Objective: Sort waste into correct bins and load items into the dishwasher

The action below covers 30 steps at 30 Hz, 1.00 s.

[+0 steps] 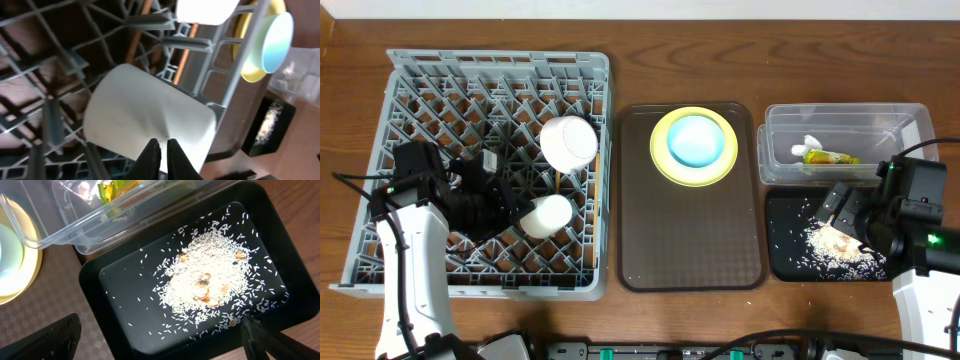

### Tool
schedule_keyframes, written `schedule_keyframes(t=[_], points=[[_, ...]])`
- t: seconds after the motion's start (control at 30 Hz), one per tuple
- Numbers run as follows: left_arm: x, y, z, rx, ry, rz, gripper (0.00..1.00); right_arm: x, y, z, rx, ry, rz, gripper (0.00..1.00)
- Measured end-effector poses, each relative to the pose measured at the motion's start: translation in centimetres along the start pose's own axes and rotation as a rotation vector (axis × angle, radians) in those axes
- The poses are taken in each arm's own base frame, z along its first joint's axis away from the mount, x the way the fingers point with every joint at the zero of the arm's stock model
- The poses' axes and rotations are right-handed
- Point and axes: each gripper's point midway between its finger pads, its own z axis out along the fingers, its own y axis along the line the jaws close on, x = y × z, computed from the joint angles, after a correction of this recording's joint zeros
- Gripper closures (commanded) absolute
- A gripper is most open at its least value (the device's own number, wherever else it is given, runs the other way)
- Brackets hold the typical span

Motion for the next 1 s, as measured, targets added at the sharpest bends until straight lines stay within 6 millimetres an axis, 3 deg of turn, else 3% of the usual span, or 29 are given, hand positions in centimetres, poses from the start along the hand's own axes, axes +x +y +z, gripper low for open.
schedule_keyframes(t=[0.3, 0.47, 0.63, 0.83, 1.0], points=[[-0.6, -0.7, -1.3, -0.021, -0.043, -0.032, 0.91, 0.0, 0.0, 0.0, 0.000, 0.000, 0.000, 0.01], [0.7, -3.3, -2.3, -0.001, -0.079, 0.064, 0.92, 0.0, 0.0, 0.0, 0.000, 0.000, 0.000, 0.01], [2.7, -6.1, -1.6, -0.015, -0.048, 0.175, 0.92, 0.0, 0.0, 0.0, 0.000, 0.000, 0.000, 0.01], [3.6, -5.3, 0.2, -0.179, -0.012, 0.204, 0.92, 0.0, 0.0, 0.0, 0.000, 0.000, 0.000, 0.01], [2.5, -3.3, 1.5, -0.298, 0.002, 0.177, 0.92, 0.0, 0.0, 0.0, 0.000, 0.000, 0.000, 0.01]])
